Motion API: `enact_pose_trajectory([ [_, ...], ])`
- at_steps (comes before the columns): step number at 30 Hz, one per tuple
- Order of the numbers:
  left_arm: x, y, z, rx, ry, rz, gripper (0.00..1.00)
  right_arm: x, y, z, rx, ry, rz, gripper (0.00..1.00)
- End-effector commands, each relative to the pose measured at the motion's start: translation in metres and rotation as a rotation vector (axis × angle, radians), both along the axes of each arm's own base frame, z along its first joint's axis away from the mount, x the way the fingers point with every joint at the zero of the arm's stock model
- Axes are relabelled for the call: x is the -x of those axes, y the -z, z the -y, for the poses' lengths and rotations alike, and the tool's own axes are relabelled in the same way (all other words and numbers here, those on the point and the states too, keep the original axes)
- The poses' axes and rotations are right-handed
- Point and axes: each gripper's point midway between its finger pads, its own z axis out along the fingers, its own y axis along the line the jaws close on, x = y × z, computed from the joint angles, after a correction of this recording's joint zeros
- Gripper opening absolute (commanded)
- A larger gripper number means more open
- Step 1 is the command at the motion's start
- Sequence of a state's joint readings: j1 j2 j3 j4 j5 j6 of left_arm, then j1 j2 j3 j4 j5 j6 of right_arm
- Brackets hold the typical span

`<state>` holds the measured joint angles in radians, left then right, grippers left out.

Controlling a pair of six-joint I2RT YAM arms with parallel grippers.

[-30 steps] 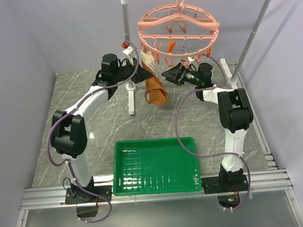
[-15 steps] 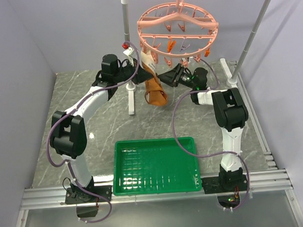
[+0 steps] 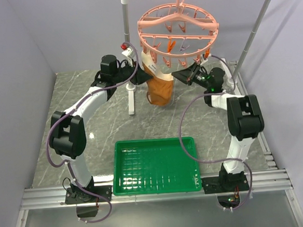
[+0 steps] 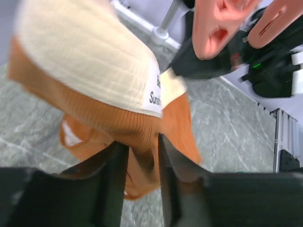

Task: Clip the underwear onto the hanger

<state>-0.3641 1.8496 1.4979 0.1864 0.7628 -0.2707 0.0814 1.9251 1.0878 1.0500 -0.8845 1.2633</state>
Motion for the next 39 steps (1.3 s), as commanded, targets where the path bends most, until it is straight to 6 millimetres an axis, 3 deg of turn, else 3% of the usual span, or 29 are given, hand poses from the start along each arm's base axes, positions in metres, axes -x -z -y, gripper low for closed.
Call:
enact_pose_trajectory([
  [1,0.005,-0.027,-0.010,0.007,-0.045,0.041,0.40,0.020,-0.032,0.005,0.033,0.002,0.112,0.00],
  [2,0.007,-0.034,-0.013,0.017,-0.061,0.045,0.46,0.027,-0.042,0.005,0.036,0.001,0.136,0.00],
  [4,0.010,-0.030,-0.019,0.007,-0.099,0.045,0.55,0.037,-0.038,0.006,0.048,0.002,0.124,0.00],
  [5,0.017,-0.039,-0.023,0.013,-0.102,0.065,0.58,0.044,-0.046,0.007,0.053,0.003,0.147,0.00],
  [7,0.028,-0.028,-0.029,-0.008,-0.113,0.036,0.58,0.054,-0.038,0.008,0.077,0.009,0.130,0.00],
  [8,0.037,-0.036,-0.031,-0.003,-0.111,0.048,0.57,0.062,-0.047,0.009,0.080,0.012,0.151,0.00],
  [10,0.049,-0.027,-0.036,-0.006,-0.108,0.021,0.56,0.073,-0.039,0.010,0.100,0.013,0.139,0.00],
  [11,0.058,-0.034,-0.036,0.014,-0.097,0.014,0.52,0.081,-0.048,0.010,0.108,0.016,0.165,0.00],
  [12,0.065,-0.027,-0.035,0.019,-0.087,-0.014,0.49,0.086,-0.041,0.011,0.121,0.019,0.141,0.00],
  [15,0.082,-0.021,-0.020,0.033,-0.046,-0.064,0.32,0.100,-0.043,0.013,0.168,0.026,0.174,0.00],
  [18,0.095,-0.016,0.003,0.060,-0.017,-0.089,0.22,0.113,-0.046,0.013,0.203,0.027,0.201,0.00],
  [23,0.088,-0.005,0.033,0.108,-0.029,-0.169,0.13,0.138,-0.055,0.012,0.269,0.033,0.275,0.00],
  [29,0.082,-0.009,0.070,0.203,-0.005,-0.191,0.13,0.164,-0.065,-0.001,0.334,0.006,0.383,0.00],
  [35,0.076,-0.024,0.094,0.318,0.026,-0.206,0.13,0.179,-0.060,-0.033,0.470,-0.093,0.520,0.00],
  [39,0.075,-0.038,0.100,0.391,0.067,-0.204,0.13,0.176,-0.028,-0.047,0.601,-0.169,0.540,0.00],
])
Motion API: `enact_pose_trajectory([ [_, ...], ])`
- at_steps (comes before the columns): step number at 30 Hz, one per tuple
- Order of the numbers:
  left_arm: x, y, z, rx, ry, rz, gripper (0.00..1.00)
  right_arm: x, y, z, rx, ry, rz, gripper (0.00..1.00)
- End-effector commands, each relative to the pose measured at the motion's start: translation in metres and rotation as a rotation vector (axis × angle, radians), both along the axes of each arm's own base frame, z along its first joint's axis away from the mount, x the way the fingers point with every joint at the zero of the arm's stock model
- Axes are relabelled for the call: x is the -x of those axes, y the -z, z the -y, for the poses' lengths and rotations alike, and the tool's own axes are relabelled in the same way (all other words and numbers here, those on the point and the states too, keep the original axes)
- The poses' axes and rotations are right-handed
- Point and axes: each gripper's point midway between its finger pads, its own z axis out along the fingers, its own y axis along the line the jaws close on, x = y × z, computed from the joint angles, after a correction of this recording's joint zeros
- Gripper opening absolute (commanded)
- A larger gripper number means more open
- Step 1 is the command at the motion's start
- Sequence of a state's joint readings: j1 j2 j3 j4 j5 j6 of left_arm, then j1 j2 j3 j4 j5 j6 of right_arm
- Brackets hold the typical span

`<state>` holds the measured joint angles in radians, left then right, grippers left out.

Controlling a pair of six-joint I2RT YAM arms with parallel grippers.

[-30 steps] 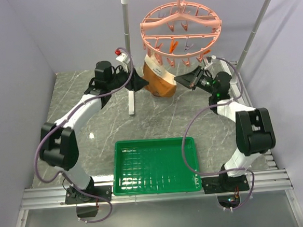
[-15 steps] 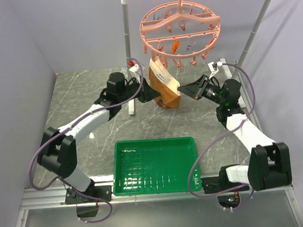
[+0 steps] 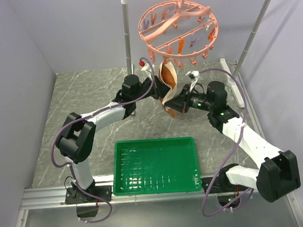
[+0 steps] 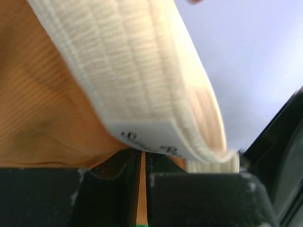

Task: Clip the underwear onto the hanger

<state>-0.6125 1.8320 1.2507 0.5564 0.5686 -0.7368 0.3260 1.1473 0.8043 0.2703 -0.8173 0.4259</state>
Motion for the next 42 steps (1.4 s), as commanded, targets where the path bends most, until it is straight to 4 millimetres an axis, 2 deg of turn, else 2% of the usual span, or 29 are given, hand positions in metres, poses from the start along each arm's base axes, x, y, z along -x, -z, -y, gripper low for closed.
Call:
enact_pose_trajectory([
  [1,-0.003,-0.062,0.007,0.182,0.025,0.092,0.13,-0.015,0.019,-0.006,0.142,-0.011,0.064,0.00],
  [5,0.000,-0.061,0.008,0.182,0.051,0.097,0.15,-0.031,0.032,-0.006,0.187,0.018,0.024,0.00],
  [10,-0.002,-0.050,0.002,0.168,0.062,0.059,0.20,-0.050,0.042,0.004,0.230,0.131,0.011,0.00],
  [13,-0.003,-0.043,0.001,0.147,0.078,0.044,0.30,-0.063,0.050,0.013,0.265,0.213,0.000,0.00],
  [19,0.001,-0.032,-0.009,0.123,0.090,0.009,0.40,-0.083,0.061,0.024,0.309,0.315,-0.017,0.00],
  [26,-0.003,-0.027,-0.042,0.102,0.032,-0.006,0.48,-0.096,0.062,0.026,0.313,0.353,-0.018,0.00],
  [30,-0.008,-0.029,-0.063,0.052,0.007,0.060,0.50,-0.102,0.061,0.025,0.309,0.365,-0.021,0.00],
  [31,-0.007,-0.033,-0.065,0.044,0.006,0.084,0.51,-0.105,0.063,0.025,0.313,0.370,-0.026,0.02],
  [36,-0.010,-0.030,-0.078,-0.017,-0.010,0.149,0.53,-0.113,0.054,0.023,0.309,0.376,-0.012,0.22],
  [42,-0.019,-0.036,-0.087,-0.034,-0.030,0.219,0.57,-0.105,0.022,0.017,0.260,0.335,0.042,0.39],
])
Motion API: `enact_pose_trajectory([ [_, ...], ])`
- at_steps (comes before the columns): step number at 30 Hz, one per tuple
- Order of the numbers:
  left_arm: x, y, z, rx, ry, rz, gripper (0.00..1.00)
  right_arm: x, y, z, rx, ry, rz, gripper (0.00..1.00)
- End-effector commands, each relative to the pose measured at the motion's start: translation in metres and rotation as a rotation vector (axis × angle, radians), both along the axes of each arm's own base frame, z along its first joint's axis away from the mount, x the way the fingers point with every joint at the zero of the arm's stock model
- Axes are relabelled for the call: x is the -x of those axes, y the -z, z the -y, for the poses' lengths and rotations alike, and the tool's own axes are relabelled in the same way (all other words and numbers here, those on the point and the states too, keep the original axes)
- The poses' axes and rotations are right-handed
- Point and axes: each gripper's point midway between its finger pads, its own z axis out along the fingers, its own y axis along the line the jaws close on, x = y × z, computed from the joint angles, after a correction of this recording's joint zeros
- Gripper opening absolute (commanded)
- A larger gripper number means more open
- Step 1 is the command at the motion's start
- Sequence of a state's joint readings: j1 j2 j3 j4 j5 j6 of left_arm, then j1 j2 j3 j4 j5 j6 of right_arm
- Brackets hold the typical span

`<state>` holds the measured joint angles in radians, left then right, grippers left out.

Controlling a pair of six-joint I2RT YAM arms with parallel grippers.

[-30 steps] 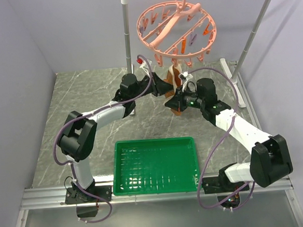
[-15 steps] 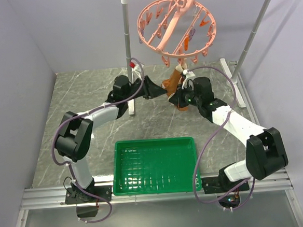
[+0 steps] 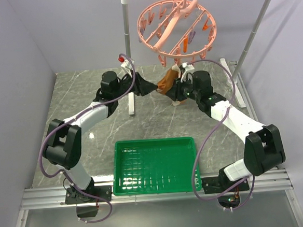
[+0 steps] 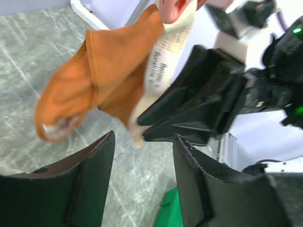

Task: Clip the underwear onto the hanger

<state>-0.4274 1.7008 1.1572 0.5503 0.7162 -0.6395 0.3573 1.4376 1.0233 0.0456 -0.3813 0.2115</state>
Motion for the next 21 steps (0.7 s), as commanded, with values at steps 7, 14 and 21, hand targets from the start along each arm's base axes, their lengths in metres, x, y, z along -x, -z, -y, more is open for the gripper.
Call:
enact_pose_trajectory([
  [7,-0.001,-0.032,-0.008,-0.008,0.033,0.190,0.61,0.026,-0.113,-0.001,-0.155,-0.046,0.244,0.45],
  [14,-0.012,-0.051,-0.007,0.017,-0.002,0.231,0.60,0.034,-0.156,0.035,-0.207,0.072,0.362,0.47],
  [21,-0.039,-0.081,0.000,0.066,-0.058,0.233,0.56,0.008,-0.161,0.093,-0.203,0.232,0.366,0.48],
])
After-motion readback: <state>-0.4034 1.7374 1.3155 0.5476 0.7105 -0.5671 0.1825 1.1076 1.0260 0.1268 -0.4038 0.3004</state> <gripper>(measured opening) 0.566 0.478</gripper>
